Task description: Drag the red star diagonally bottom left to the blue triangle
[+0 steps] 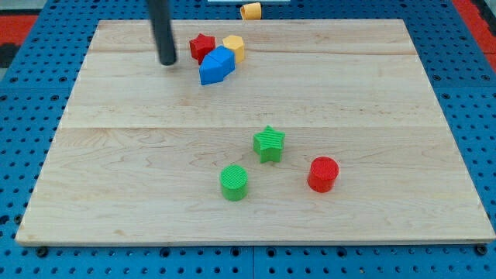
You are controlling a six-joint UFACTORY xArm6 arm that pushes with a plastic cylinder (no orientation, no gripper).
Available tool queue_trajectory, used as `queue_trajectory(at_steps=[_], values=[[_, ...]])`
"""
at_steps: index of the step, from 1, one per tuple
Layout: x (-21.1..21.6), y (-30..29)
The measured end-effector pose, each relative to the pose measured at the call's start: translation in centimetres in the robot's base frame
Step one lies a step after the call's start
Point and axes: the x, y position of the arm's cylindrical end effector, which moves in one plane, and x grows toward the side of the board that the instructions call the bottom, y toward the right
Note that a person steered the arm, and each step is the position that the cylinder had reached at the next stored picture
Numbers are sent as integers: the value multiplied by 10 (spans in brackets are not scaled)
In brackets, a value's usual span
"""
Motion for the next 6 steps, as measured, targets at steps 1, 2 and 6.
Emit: queue_trajectory(at_steps=[1,2,6], values=[[-25,-65],[-72,-11],[-4,58]])
